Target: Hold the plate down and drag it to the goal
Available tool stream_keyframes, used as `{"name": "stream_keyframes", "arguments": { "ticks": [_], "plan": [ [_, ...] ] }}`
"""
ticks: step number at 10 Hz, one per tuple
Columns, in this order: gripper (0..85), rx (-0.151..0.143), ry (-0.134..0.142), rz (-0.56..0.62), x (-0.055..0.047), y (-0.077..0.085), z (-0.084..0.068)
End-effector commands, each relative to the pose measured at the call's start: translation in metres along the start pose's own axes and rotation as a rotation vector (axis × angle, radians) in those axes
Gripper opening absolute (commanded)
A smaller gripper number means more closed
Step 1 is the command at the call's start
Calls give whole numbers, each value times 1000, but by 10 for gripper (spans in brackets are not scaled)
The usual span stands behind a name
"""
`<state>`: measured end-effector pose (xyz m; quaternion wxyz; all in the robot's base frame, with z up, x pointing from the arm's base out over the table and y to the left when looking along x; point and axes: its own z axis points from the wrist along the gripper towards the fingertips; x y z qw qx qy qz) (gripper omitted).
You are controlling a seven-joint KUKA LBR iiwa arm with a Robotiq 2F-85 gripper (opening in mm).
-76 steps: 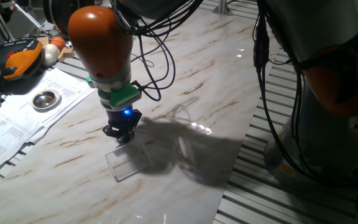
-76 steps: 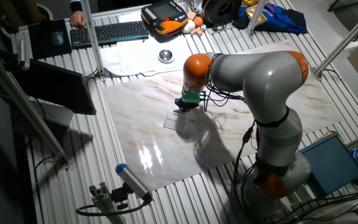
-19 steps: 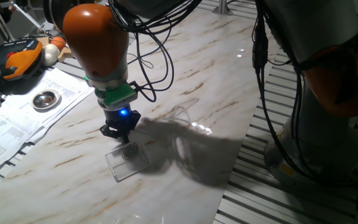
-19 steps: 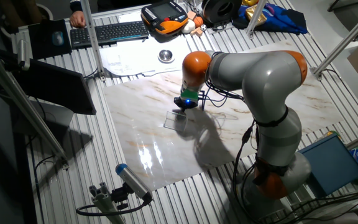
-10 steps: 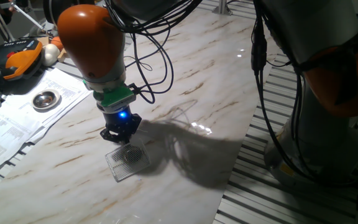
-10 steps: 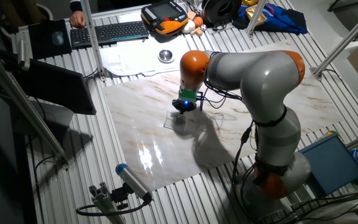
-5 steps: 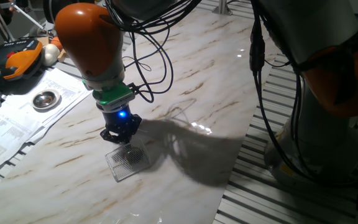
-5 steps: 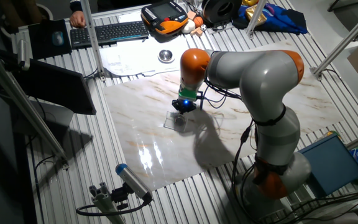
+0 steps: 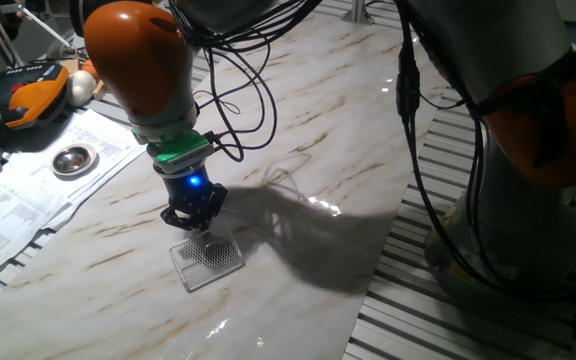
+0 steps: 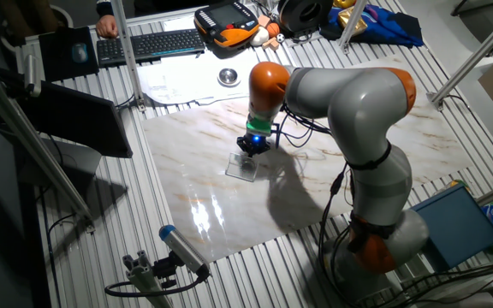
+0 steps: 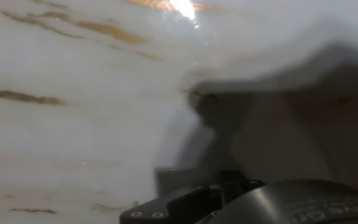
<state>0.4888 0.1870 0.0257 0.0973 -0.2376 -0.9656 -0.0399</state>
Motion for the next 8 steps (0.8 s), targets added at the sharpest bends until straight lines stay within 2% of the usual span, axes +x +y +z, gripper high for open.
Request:
{"name": "stream_keyframes", "arguments": {
  "ticks": [1, 4, 5, 8],
  "plan": [
    [0, -1, 4, -1, 0, 0, 0],
    [0, -5, 0, 2, -5, 0, -2],
    [0, 0, -17, 6, -7, 0, -2],
    [0, -6, -24, 10, -5, 1, 0]
  ]
}}
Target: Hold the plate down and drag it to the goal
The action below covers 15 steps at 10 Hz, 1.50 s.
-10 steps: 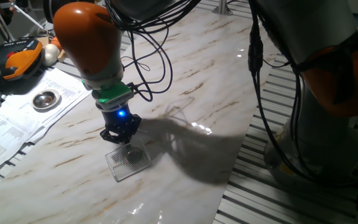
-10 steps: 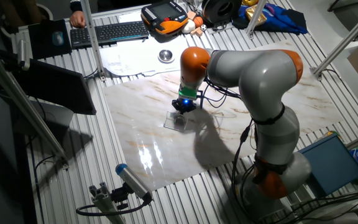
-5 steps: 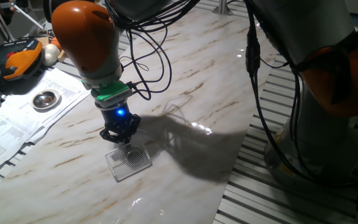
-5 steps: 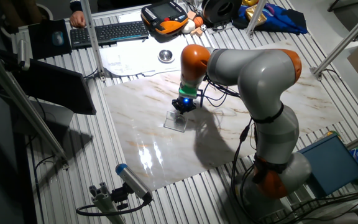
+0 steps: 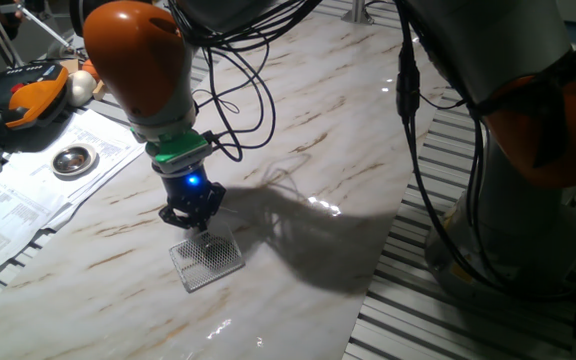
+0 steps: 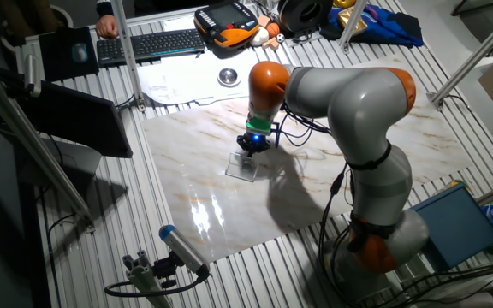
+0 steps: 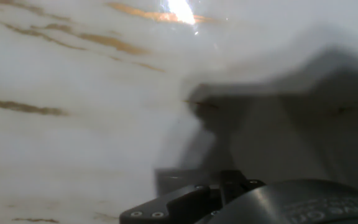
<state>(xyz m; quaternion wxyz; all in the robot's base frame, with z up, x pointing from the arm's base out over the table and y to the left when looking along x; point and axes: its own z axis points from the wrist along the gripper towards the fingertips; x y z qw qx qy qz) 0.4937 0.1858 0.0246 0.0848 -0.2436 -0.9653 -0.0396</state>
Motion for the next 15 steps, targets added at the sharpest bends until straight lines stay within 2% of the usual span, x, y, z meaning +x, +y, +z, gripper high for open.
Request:
{"name": "stream_keyframes", "arguments": {
  "ticks": [1, 5, 8, 13, 15],
  "plan": [
    [0, 0, 3, 1, 0, 0, 0],
    [0, -9, 18, 0, 7, 1, 3],
    [0, -8, 23, -4, 8, 0, 3],
    [0, -15, 51, -9, 10, 0, 2],
    [0, -14, 50, -8, 9, 0, 2]
  ]
}}
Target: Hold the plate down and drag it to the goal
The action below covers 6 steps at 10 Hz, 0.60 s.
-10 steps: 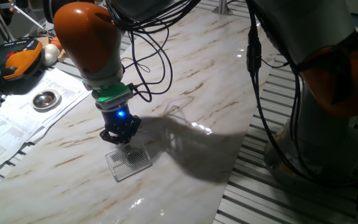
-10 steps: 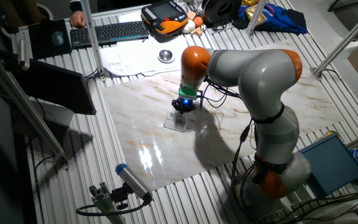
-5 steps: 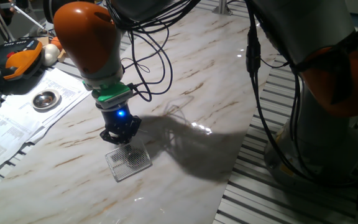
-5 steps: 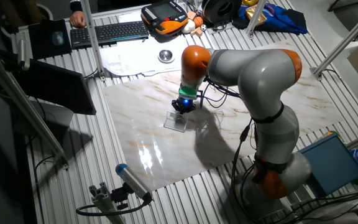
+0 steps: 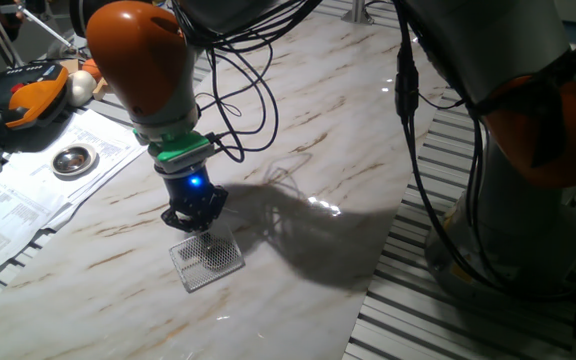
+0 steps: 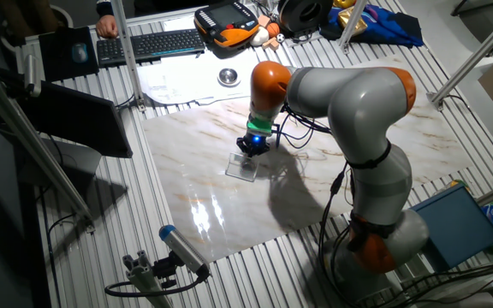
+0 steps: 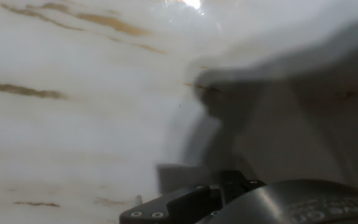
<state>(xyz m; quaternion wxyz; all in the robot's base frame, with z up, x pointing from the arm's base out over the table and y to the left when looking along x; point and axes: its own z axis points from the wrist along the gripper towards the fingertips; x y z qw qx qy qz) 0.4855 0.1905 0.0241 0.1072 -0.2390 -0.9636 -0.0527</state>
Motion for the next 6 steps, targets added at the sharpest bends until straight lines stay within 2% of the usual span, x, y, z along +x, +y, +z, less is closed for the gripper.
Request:
{"name": "stream_keyframes", "arguments": {
  "ticks": [1, 2, 3, 5, 6],
  "plan": [
    [0, 1, -1, 0, -1, 0, 0],
    [0, 4, -9, 2, -5, 0, -2],
    [0, 13, -30, -8, -11, 1, -7],
    [0, 40, -97, -38, -22, -1, -20],
    [0, 67, -136, -67, -29, -4, -28]
  ]
}}
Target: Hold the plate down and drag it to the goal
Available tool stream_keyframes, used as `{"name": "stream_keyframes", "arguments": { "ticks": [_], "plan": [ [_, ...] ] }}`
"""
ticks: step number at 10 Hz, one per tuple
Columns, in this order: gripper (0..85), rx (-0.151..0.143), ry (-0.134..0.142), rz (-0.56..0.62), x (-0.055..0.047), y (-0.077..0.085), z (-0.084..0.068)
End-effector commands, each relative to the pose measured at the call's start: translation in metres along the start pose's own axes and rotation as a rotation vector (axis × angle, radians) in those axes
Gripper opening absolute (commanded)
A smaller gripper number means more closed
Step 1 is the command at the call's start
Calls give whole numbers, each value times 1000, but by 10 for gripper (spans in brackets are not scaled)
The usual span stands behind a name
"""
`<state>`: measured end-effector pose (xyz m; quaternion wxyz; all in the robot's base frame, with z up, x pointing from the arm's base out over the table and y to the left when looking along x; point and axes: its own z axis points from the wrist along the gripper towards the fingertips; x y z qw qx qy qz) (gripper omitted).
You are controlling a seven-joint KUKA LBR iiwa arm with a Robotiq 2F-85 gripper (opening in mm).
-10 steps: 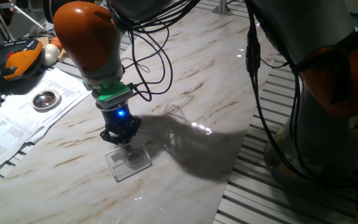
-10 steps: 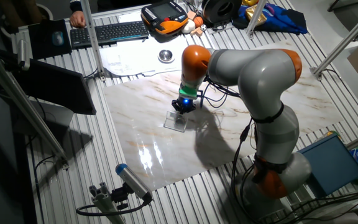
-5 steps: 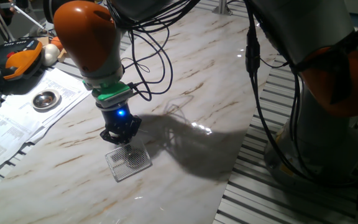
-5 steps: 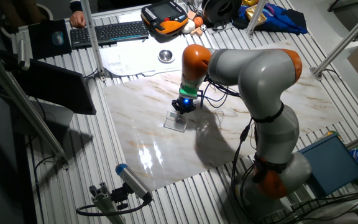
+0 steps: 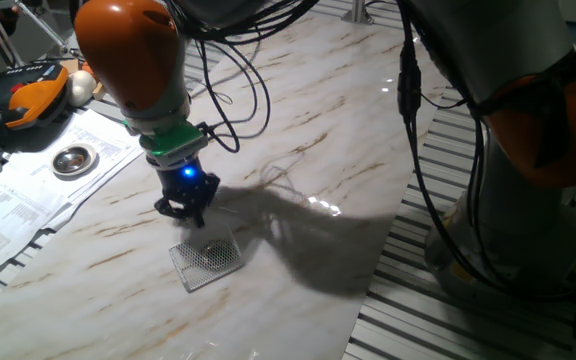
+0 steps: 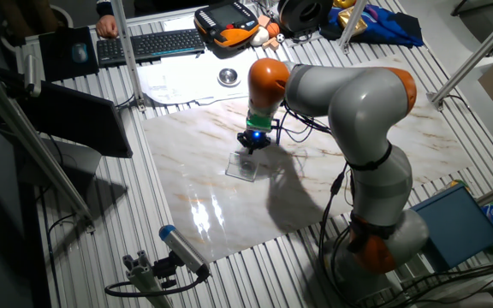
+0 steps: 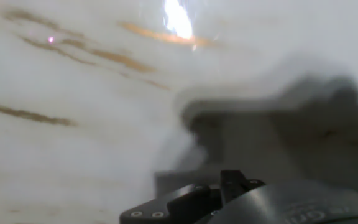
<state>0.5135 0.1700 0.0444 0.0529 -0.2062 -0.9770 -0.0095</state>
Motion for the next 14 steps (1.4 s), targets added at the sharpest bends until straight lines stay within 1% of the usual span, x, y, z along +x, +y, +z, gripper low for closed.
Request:
{"name": "stream_keyframes", "arguments": {
  "ticks": [1, 2, 3, 4, 5, 6, 7, 8, 9, 10, 12, 13, 14],
  "plan": [
    [0, 5, -17, -20, -8, -4, -9],
    [0, 7, -28, -47, -18, -11, -19],
    [0, 1, -37, -69, -26, -18, -28],
    [0, 6, -73, -101, -32, -27, -38],
    [0, 4, -103, -130, -38, -35, -47],
    [0, 2, -125, -160, -44, -45, -56],
    [0, -2, -137, -190, -49, -55, -63],
    [0, -4, -151, -222, -50, -66, -70],
    [0, 10, -166, -248, -48, -69, -72],
    [0, 34, -175, -277, -45, -70, -73],
    [0, 19, -164, -295, -46, -75, -74],
    [0, 17, -160, -298, -46, -76, -74],
    [0, 19, -149, -301, -44, -77, -75]
  ]
}}
